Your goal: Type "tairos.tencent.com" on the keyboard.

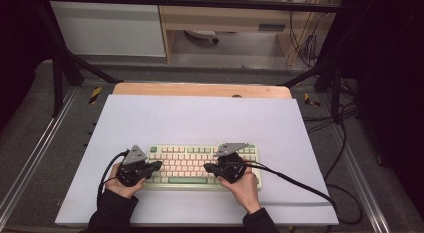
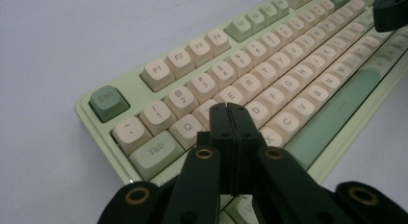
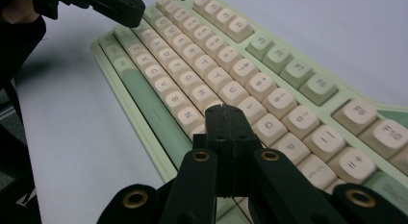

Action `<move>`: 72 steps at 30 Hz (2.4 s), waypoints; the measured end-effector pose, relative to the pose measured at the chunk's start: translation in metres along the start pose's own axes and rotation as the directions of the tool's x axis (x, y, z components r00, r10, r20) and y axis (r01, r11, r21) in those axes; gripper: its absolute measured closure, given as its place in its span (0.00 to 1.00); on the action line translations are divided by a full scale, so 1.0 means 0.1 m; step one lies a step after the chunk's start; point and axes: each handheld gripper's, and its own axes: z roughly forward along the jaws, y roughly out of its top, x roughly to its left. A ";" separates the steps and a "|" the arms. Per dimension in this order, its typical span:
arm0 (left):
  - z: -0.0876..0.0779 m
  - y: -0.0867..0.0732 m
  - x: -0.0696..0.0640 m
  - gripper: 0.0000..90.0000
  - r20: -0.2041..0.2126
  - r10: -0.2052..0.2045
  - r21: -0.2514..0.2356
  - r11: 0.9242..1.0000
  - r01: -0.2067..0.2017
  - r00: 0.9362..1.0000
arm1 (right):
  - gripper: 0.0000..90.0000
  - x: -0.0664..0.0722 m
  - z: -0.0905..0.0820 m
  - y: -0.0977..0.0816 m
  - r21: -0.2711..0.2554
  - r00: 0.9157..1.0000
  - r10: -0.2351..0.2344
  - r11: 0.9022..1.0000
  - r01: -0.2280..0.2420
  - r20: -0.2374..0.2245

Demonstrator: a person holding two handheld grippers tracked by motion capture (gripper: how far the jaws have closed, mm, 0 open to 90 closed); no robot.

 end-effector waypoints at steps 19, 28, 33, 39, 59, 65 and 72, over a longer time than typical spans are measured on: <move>0.08 0.06 -0.12 1.00 0.025 0.024 0.008 1.000 -0.024 0.999 | 1.00 -0.25 -0.30 -0.32 -0.023 0.998 0.057 0.998 -0.056 0.038; 0.15 0.10 -0.20 1.00 0.041 0.036 0.016 0.999 -0.037 0.999 | 1.00 -0.28 -0.37 -0.39 -0.034 0.997 0.067 0.997 -0.066 0.041; 0.21 0.11 -0.26 1.00 0.053 0.052 0.028 0.998 -0.054 0.997 | 1.00 -0.28 -0.38 -0.42 -0.034 0.997 0.073 0.997 -0.072 0.040; 0.26 0.10 -0.30 1.00 0.064 0.062 0.044 0.997 -0.065 0.996 | 1.00 -0.29 -0.39 -0.43 -0.037 0.996 0.075 0.997 -0.073 0.041; 0.32 0.06 -0.34 1.00 0.074 0.070 0.050 0.996 -0.074 0.995 | 1.00 -0.29 -0.39 -0.44 -0.027 0.997 0.072 0.997 -0.071 0.039; 0.28 0.07 -0.33 1.00 0.078 0.071 0.039 0.997 -0.074 0.994 | 1.00 -0.29 -0.40 -0.43 -0.033 0.997 0.070 0.997 -0.069 0.043; 0.21 0.08 -0.30 1.00 0.068 0.069 0.027 0.997 -0.071 0.995 | 1.00 -0.29 -0.40 -0.44 -0.030 0.997 0.068 0.997 -0.067 0.043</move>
